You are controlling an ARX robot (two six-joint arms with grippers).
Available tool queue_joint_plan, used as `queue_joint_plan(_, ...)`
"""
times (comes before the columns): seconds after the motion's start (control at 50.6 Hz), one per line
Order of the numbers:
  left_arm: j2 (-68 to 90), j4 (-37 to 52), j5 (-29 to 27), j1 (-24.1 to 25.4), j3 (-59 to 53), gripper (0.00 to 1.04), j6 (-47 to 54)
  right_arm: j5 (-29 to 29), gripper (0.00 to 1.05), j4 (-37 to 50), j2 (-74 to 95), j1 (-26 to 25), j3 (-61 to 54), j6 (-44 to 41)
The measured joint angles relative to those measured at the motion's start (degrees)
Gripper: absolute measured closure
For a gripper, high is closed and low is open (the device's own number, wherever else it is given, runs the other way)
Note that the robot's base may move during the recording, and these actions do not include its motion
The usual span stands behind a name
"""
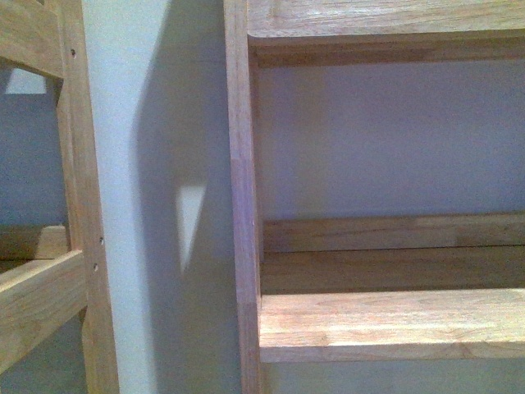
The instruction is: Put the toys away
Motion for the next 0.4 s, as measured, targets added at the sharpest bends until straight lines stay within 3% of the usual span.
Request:
queue_joint_plan(0.099, 0.0, 0.0, 0.0, 0.0, 0.0, 0.06, 0.0, 0.0, 0.0, 0.0, 0.0, 0.0, 0.0, 0.3)
queue_joint_plan(0.396, 0.0, 0.0, 0.0, 0.0, 0.0, 0.06, 0.0, 0.0, 0.0, 0.0, 0.0, 0.0, 0.0, 0.2)
